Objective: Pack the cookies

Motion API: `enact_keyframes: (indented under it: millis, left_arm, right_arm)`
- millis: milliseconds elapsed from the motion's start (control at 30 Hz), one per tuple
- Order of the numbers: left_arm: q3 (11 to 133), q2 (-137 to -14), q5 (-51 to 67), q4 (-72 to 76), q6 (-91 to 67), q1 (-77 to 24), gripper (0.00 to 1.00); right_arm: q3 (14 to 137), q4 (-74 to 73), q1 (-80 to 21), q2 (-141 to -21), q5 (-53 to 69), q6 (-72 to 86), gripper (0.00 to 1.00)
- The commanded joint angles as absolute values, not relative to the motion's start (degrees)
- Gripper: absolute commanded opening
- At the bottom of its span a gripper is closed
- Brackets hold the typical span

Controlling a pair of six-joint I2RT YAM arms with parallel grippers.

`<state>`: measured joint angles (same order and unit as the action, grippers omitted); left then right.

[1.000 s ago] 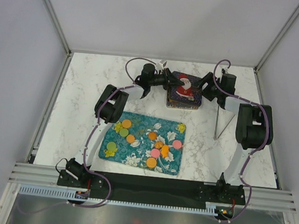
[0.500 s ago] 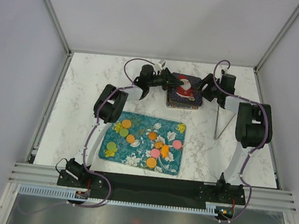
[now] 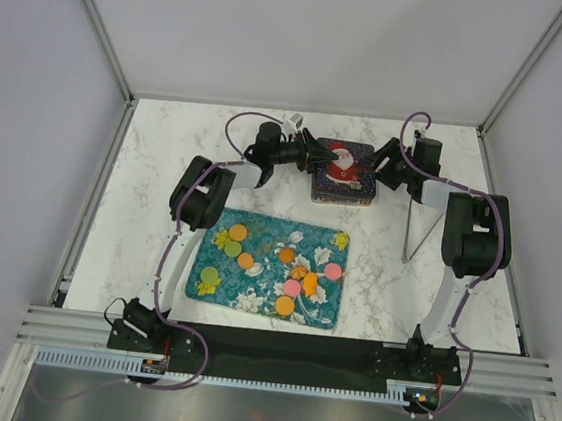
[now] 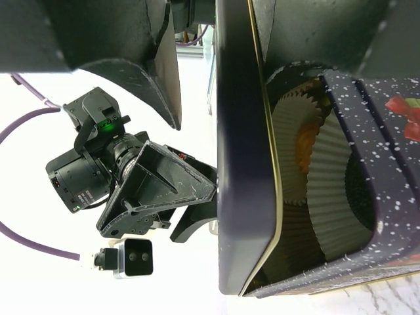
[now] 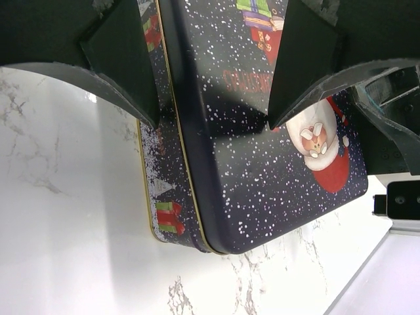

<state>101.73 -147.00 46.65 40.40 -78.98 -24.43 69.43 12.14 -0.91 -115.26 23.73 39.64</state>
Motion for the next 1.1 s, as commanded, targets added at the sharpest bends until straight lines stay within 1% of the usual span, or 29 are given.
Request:
enact_keyframes:
  millis: [0, 233, 433, 700, 900, 1067]
  left_arm:
    - [100.64, -143.18, 46.93, 41.48, -76.99, -22.85, 0.45]
    - [99.93, -142.21, 47.28, 39.03, -75.15, -22.06, 0.48]
    - [100.19, -139.49, 45.62, 30.16, -67.95, -21.97, 0.51]
    - [100.28, -137.46, 43.51, 22.34, -62.85, -21.88, 0.49]
    - [100.81, -135.79, 41.75, 17.32, -57.92, -21.88, 0.50]
    - [101.16, -135.09, 41.49, 16.00, -55.81, -21.88, 0.51]
  right_arm:
    - [70.93, 10.99, -0.79, -116.46, 23.55, 38.23, 0.74]
    - [71.10, 10.28, -0.79, -116.72, 23.29, 37.79, 0.73]
    - [71.37, 10.20, -0.97, -116.89, 23.55, 37.62, 0.73]
    - [71.81, 9.93, -1.32, -116.89, 23.73, 37.27, 0.73]
    - [72.07, 9.76, -1.84, -116.72, 23.99, 36.74, 0.74]
    - [72.42, 9.93, -2.02, -116.63, 24.78, 36.48, 0.76]
